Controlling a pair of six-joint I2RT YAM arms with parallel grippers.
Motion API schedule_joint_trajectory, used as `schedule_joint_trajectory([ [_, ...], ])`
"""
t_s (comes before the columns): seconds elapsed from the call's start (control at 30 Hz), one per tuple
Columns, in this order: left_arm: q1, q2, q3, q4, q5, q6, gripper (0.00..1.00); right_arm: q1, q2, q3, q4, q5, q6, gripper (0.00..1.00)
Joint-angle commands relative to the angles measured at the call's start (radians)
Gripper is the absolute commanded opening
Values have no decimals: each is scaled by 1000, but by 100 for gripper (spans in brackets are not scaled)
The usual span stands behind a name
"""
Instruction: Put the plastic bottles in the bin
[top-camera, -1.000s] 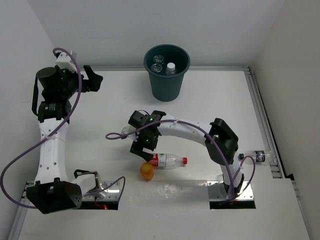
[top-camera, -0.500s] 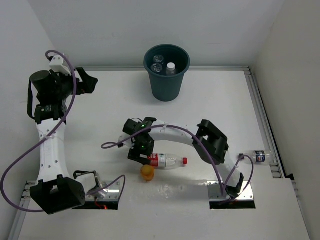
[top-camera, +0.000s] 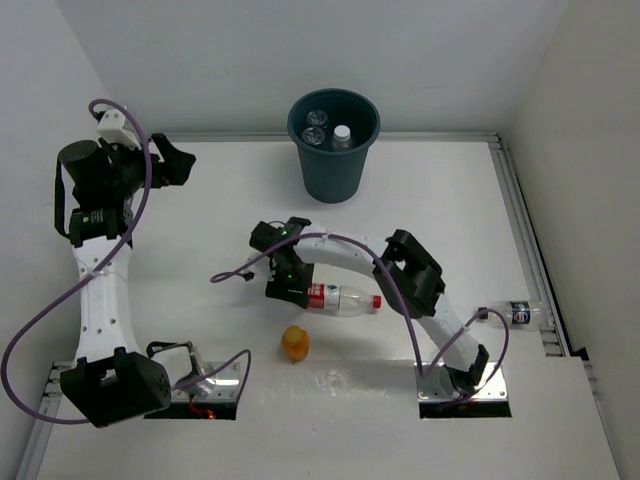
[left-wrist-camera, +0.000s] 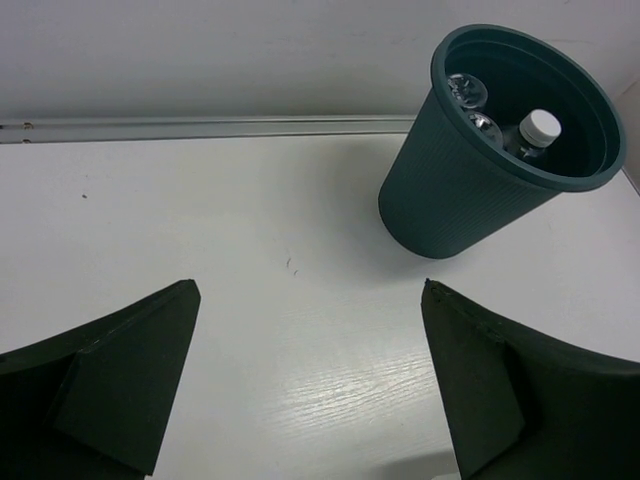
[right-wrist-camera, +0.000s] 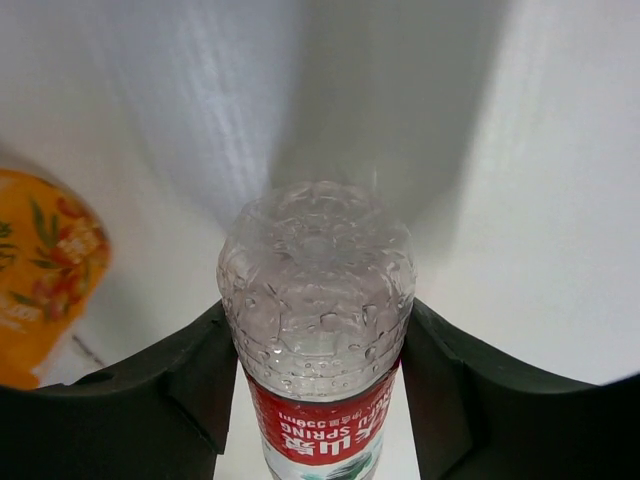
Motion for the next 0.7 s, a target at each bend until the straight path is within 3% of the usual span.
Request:
schedule_joint_trajectory([
  [0.0,12,-2,1,63,30,-11,100,-23,-16,131,-73,28,-44,16],
  [0.07,21,-11,1,79,39,-22,100,-50,-74,225,-74,4,-11,11],
  [0.17,21,-11,-19,135,82,-48,100,-135,-189,353,15,-181,153,0],
  [0.27,21,-11,-45,198,134,-101,100,-231,-320,296,289,-314,362,0],
  [0.33,21,-20,-60,243,145,-141,100,-302,-459,194,592,-344,451,3],
  [0.37,21,-20,-70,257,160,-152,100,-338,-489,120,660,-340,498,3],
  [0.4,21,-20,-83,267,169,-163,100,-374,-548,107,843,-337,538,1],
  [0.5,21,-29,-109,287,180,-163,100,-481,-575,121,1059,-247,618,0],
  [0.67,21,-29,-151,346,180,-200,100,-645,-512,198,1271,-78,658,3],
])
